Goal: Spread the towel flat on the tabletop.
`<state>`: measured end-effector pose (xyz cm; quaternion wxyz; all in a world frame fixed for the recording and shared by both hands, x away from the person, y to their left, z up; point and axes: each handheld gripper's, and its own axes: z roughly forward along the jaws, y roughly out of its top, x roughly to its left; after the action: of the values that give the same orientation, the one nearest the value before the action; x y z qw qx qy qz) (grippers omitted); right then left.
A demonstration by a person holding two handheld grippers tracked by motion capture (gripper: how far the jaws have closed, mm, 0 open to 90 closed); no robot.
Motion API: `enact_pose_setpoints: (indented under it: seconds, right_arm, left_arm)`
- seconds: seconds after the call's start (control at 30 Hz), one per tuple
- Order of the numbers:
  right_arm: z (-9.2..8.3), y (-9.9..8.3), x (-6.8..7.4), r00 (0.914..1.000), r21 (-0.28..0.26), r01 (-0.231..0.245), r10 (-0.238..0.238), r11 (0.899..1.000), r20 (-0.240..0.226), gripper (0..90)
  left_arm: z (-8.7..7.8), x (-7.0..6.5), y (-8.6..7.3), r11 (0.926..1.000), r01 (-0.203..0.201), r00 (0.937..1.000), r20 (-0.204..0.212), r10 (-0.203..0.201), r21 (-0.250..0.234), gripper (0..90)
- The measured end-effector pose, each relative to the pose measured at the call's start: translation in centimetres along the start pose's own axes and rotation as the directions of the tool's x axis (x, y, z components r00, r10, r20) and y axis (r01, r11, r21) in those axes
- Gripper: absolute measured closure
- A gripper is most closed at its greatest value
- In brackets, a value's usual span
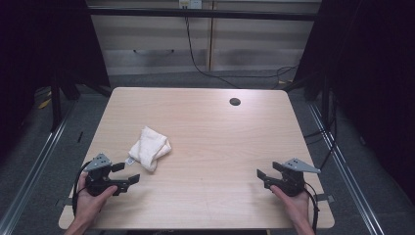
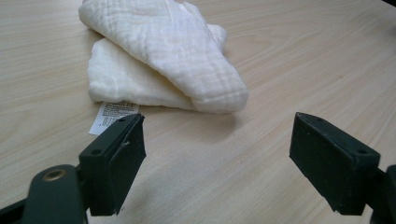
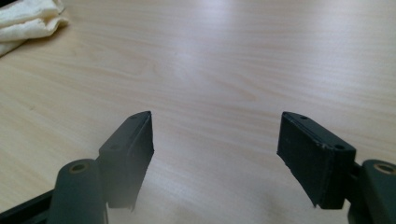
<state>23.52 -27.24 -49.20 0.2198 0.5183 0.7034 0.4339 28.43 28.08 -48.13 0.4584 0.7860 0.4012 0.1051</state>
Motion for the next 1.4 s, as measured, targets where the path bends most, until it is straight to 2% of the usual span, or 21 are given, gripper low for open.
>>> enact_pose_setpoints:
  seconds: [0.07,0.13,0.2,0.23,0.27,0.3,0.33,0.4,0.6,0.73,0.9,0.93,1.0,1.03,1.07,1.1,1.13,1.2,1.3,1.33,1.4]
  right_arm:
    - [0.0,0.0,0.0,0.9996,0.013,-0.014,0.014,1.0,-0.026,26.0]
    - [-0.1,0.0,0.0,0.9994,0.018,-0.014,0.015,1.0,-0.031,26.6]
    - [-0.3,0.0,0.0,0.9993,0.014,-0.012,0.012,1.0,-0.035,31.5]
    - [-0.3,0.0,0.0,0.9993,0.014,-0.012,0.012,1.0,-0.035,31.5]
    - [-0.4,0.0,0.0,0.9988,0.011,-0.008,0.008,1.0,-0.048,36.8]
    - [-0.6,0.0,0.2,0.9982,0.0,-0.001,0.001,1.0,-0.06,37.3]
    - [-0.6,0.0,0.2,0.998,0.001,0.004,-0.004,1.0,-0.063,37.9]
    - [-0.6,0.0,0.4,0.997,0.004,0.001,0.0,1.0,-0.077,37.1]
    - [-0.8,-0.1,0.7,0.9969,0.032,0.015,-0.013,0.999,-0.077,38.7]
    - [-1.3,-0.1,1.0,0.9953,0.025,0.016,-0.013,1.0,-0.096,39.0]
    - [-0.8,-0.1,1.1,0.9949,0.041,0.024,-0.02,0.999,-0.099,38.2]
    - [-0.7,0.0,1.1,0.9954,0.044,0.026,-0.022,0.999,-0.093,37.8]
    - [-0.6,0.0,1.1,0.9953,0.041,0.024,-0.02,0.999,-0.095,37.7]
    - [-0.4,0.1,1.2,0.9945,0.045,0.027,-0.023,0.999,-0.103,37.0]
    - [-0.3,0.1,1.3,0.9943,0.05,0.031,-0.026,0.998,-0.104,36.7]
    - [-0.3,0.1,1.3,0.9943,0.05,0.031,-0.026,0.998,-0.104,36.7]
    - [-0.2,0.1,1.4,0.9933,0.057,0.035,-0.028,0.998,-0.112,36.5]
    - [-0.2,0.1,1.4,0.994,0.06,0.034,-0.028,0.998,-0.106,36.3]
    - [-0.2,0.1,1.4,0.9938,0.058,0.038,-0.031,0.998,-0.107,36.1]
    - [-0.2,0.1,1.3,0.9941,0.062,0.033,-0.027,0.998,-0.105,35.8]
    - [-0.2,0.1,1.3,0.9941,0.064,0.032,-0.025,0.997,-0.106,35.6]
  left_arm:
    - [0.0,0.1,0.0,1.0,0.0,1.0,0.002,0.0,-0.001,17.9]
    - [0.0,0.1,0.1,0.9998,0.02,0.9998,0.011,-0.019,-0.01,17.9]
    - [0.2,0.3,0.1,0.9992,0.039,0.9991,0.016,-0.039,-0.003,19.3]
    - [0.2,0.3,0.1,0.9992,0.039,0.9991,0.016,-0.039,-0.003,19.3]
    - [0.2,0.4,0.1,0.9992,0.04,0.999,0.019,-0.04,0.004,19.3]
    - [0.4,0.4,0.1,0.9991,0.04,0.9989,0.026,-0.04,0.012,19.9]
    - [0.6,0.3,0.2,0.999,0.036,0.9986,0.038,-0.037,0.027,21.0]
    - [0.7,0.3,0.2,0.999,0.031,0.9979,0.056,-0.033,0.034,29.5]
    - [0.8,-0.8,0.6,0.9988,-0.027,0.9963,0.083,0.023,0.042,32.1]
    - [0.4,-1.0,1.2,0.9992,-0.034,0.9959,0.085,0.032,0.02,33.2]
    - [0.5,-0.6,2.7,0.9986,-0.048,0.9977,0.049,0.047,0.022,36.3]
    - [0.8,-0.4,3.3,0.9984,-0.048,0.9987,0.02,0.047,0.03,36.5]
    - [1.0,-0.2,3.7,0.998,-0.05,0.9987,0.01,0.05,0.037,38.1]
    - [1.4,0.4,4.6,0.9977,-0.054,0.9981,-0.027,0.055,0.04,42.1]
    - [1.7,0.8,5.2,0.9985,-0.029,0.9993,-0.02,0.03,0.045,44.0]
    - [1.7,0.8,5.2,0.9985,-0.029,0.9993,-0.02,0.03,0.045,45.3]
    - [2.3,1.6,6.3,0.9993,-0.012,0.9999,-0.009,0.013,0.036,48.1]
    - [2.7,1.9,7.1,0.999,-0.016,0.9992,-0.036,0.018,0.041,49.2]
    - [3.1,2.2,7.6,0.9987,-0.017,0.9996,-0.02,0.018,0.048,49.7]
    - [3.6,2.2,7.7,0.9974,-0.029,0.9991,-0.028,0.031,0.065,47.8]
    - [4.0,2.4,7.5,0.9974,-0.02,0.9996,-0.019,0.021,0.07,44.1]
